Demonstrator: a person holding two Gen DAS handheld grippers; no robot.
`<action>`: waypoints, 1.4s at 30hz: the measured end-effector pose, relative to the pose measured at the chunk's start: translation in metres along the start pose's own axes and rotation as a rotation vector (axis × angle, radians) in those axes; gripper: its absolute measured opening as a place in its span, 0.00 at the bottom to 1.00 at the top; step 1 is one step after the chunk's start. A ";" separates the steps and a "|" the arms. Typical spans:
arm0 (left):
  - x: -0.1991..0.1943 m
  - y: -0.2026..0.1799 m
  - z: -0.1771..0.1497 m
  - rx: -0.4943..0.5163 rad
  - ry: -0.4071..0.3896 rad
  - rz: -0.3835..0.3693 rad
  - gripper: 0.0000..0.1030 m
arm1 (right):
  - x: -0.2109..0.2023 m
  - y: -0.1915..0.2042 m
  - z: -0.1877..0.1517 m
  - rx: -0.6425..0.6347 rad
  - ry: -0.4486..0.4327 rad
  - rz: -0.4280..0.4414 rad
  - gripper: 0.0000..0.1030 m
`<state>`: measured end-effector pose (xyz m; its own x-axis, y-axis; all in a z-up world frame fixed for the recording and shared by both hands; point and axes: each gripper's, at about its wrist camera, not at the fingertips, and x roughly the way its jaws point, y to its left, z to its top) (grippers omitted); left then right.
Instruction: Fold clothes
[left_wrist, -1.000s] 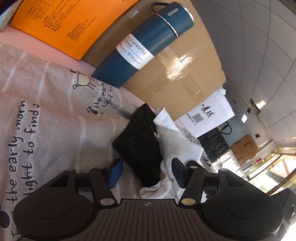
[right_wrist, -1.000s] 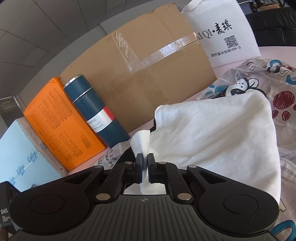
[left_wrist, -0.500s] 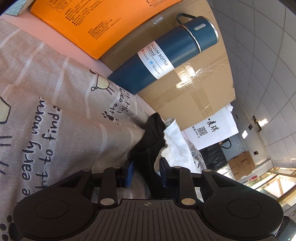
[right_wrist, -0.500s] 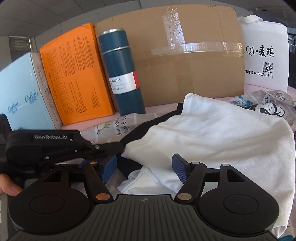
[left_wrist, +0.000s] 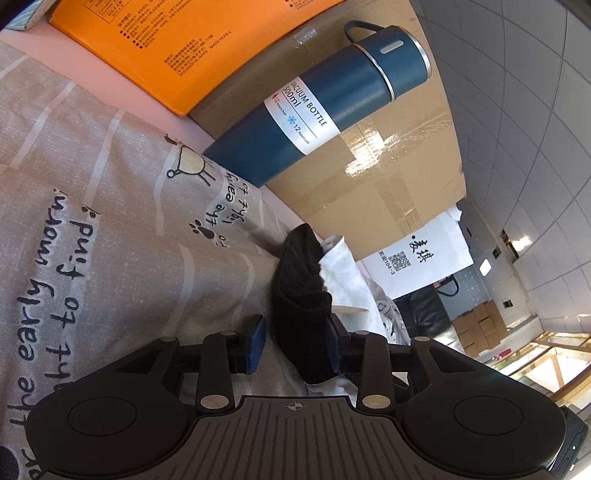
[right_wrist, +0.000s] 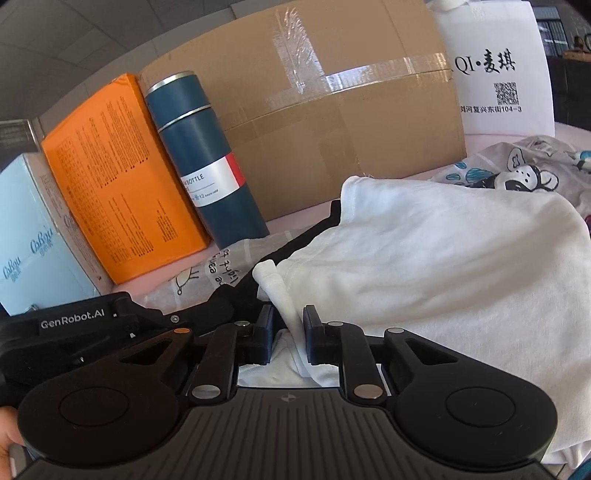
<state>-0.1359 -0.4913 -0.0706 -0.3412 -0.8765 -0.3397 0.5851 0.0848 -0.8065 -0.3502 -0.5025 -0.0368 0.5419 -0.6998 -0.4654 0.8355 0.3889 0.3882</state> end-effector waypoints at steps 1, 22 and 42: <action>0.002 0.000 0.000 -0.001 0.001 -0.003 0.35 | -0.002 -0.004 0.001 0.036 -0.005 0.011 0.14; 0.015 -0.013 -0.007 0.093 0.000 0.022 0.39 | 0.008 -0.006 0.005 0.092 -0.023 -0.007 0.13; 0.031 -0.018 -0.010 0.085 0.015 -0.090 0.48 | -0.051 -0.062 0.011 0.364 -0.269 0.020 0.12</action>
